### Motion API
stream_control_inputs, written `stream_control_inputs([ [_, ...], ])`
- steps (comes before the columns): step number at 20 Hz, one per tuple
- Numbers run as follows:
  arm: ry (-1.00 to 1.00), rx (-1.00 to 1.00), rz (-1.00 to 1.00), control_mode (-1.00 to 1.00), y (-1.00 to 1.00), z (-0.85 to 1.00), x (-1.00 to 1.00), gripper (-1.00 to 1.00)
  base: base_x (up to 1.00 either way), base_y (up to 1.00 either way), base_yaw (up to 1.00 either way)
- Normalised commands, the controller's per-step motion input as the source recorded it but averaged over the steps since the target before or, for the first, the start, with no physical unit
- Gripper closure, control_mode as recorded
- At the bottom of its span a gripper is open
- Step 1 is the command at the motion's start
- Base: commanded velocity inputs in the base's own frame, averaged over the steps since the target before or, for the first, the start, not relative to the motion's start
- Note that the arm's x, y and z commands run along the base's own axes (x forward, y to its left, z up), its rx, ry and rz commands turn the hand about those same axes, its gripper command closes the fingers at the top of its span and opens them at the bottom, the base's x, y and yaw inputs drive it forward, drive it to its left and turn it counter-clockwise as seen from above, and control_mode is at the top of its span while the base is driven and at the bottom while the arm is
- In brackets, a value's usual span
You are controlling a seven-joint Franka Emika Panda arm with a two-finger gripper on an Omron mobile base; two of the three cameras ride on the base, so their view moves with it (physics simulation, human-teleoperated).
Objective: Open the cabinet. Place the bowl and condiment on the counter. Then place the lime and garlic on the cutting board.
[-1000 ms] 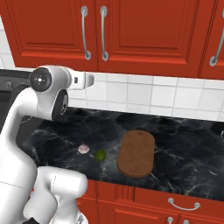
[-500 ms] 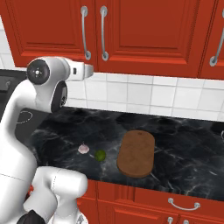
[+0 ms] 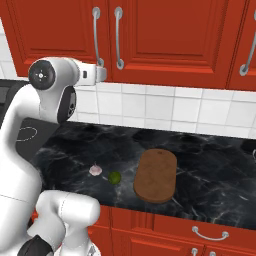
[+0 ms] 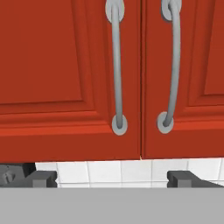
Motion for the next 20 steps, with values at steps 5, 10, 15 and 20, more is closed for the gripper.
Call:
stream_control_inputs([
  [5,-0.01,0.0,-0.01,-1.0,-0.01,0.03,0.1,-1.0,0.0,0.0,0.0],
  [10,0.0,0.0,-0.03,-1.0,0.0,0.07,0.23,-1.0,0.0,0.0,0.0],
  [15,0.0,0.0,-0.02,-1.0,0.0,0.1,0.29,-1.0,0.0,0.0,0.0],
  [20,0.0,0.03,0.0,-1.0,0.0,0.07,0.23,-1.0,0.0,0.0,0.0],
])
